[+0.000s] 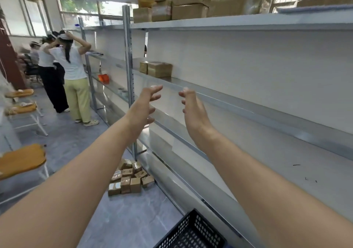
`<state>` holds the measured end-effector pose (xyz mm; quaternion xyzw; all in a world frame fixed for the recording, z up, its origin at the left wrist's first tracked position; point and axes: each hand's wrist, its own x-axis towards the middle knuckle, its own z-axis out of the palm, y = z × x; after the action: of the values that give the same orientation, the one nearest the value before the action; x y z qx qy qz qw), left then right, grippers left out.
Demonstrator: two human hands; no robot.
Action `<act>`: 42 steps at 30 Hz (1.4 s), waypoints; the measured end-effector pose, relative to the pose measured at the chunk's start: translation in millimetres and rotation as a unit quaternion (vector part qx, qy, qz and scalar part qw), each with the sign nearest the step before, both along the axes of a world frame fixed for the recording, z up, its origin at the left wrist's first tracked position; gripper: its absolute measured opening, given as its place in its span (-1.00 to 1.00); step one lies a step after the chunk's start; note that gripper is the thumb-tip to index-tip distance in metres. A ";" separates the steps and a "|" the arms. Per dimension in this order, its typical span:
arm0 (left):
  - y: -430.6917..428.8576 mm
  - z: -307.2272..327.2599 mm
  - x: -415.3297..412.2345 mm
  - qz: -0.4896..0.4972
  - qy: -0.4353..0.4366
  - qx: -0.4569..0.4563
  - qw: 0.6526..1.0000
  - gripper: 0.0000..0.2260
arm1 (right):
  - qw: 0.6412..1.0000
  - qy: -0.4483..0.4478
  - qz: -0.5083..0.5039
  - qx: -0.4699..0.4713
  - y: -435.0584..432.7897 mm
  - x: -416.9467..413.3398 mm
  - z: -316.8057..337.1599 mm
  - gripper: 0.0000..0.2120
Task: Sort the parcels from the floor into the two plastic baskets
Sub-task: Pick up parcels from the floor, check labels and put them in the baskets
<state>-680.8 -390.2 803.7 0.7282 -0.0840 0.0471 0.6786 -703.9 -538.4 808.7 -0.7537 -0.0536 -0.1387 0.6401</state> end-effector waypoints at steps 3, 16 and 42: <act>52.3 -11.1 24.9 0.002 0.003 -0.003 1.000 -0.38 | 1.000 0.002 -0.007 -0.011 50.0 30.7 -6.2 -0.46; 283.4 -53.9 160.8 0.006 0.079 -0.014 0.997 -0.38 | 0.997 0.083 0.004 0.005 278.6 176.2 -43.3 -0.47; 388.5 -269.4 518.8 0.142 0.321 0.018 0.936 -0.53 | 0.948 0.303 0.095 0.035 382.5 596.9 -269.1 -0.56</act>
<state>-161.9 -1.7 534.3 0.7208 0.2422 -0.0948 0.6425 -107.0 -155.8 539.6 -0.7290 0.0766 0.1558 0.6621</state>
